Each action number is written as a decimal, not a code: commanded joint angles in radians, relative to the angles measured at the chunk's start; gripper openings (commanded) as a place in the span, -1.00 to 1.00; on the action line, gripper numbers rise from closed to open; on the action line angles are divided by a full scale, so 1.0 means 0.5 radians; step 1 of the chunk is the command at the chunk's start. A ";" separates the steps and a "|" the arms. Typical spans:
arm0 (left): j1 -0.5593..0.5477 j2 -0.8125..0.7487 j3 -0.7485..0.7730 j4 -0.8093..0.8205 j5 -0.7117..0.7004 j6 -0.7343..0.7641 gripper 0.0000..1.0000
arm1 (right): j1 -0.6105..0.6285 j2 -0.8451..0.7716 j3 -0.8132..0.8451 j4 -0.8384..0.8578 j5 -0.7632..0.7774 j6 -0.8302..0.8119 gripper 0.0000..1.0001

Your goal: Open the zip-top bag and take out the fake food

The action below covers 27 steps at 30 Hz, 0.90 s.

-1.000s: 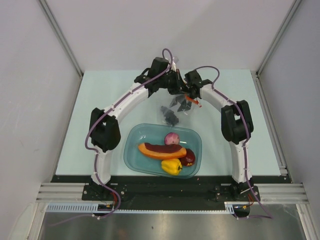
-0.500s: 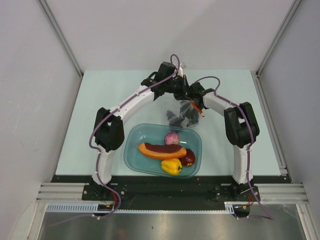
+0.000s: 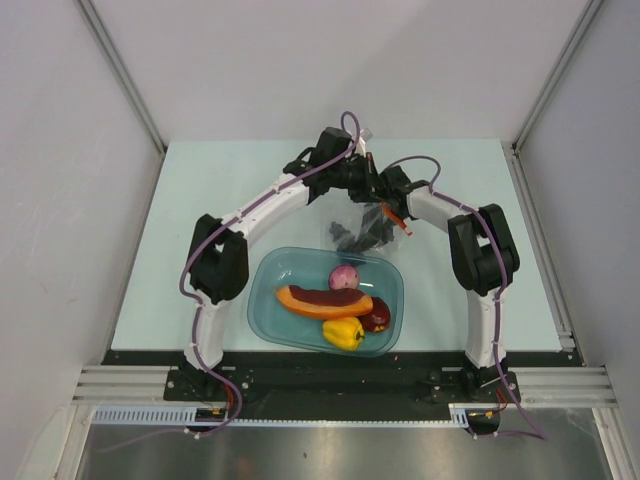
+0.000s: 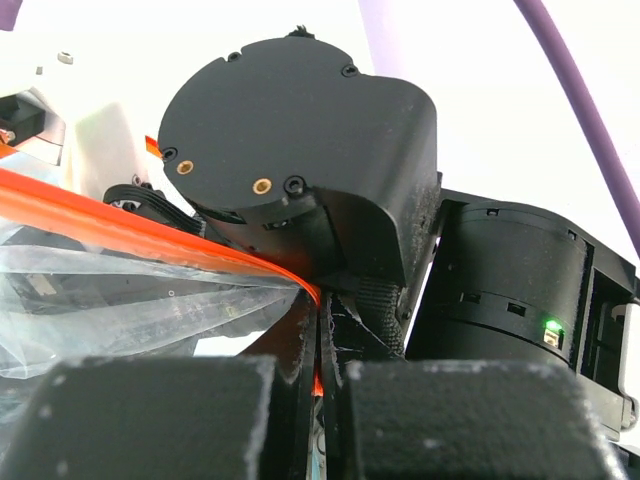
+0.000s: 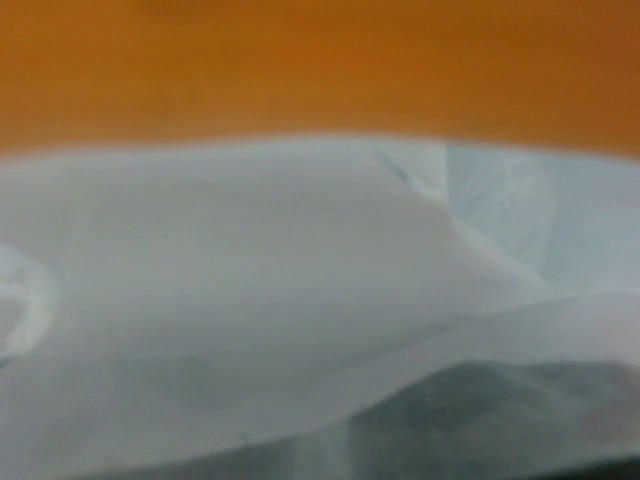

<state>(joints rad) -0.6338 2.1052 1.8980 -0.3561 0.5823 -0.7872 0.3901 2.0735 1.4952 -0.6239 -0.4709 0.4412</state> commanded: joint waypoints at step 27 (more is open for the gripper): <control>0.111 -0.173 -0.096 -0.113 -0.073 0.258 -1.00 | -0.169 -0.677 -0.036 0.030 -0.061 0.130 -1.00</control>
<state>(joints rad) -0.6014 2.0476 1.8767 -0.3519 0.5938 -0.7235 0.3363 1.8469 1.4586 -0.6239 -0.4919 0.4957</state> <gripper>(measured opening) 0.005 0.009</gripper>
